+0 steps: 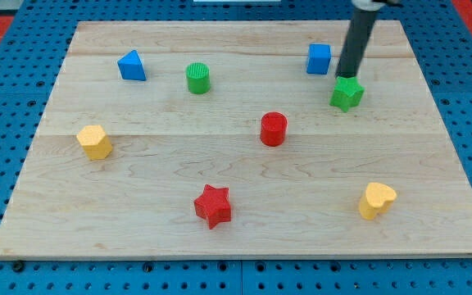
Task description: Move the red circle and cube diagonal to each other
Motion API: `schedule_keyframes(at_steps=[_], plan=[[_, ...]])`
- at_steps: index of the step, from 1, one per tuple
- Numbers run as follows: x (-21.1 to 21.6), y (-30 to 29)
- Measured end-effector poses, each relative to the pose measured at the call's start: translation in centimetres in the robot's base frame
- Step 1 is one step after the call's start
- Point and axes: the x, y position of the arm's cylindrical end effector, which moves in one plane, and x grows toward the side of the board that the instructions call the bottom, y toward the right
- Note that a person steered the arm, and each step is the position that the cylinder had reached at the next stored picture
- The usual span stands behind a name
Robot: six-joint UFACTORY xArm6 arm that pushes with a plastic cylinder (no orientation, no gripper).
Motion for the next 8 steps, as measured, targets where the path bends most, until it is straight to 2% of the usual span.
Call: schedule_keyframes(at_steps=[2,3,4,5,6,7,8], plan=[[7.3,0.4],[6.1,1.6],[1.9,0.9],[-2.6,-4.7],[-6.7,-7.3],[-8.1,-11.1],[-7.0,-2.0]])
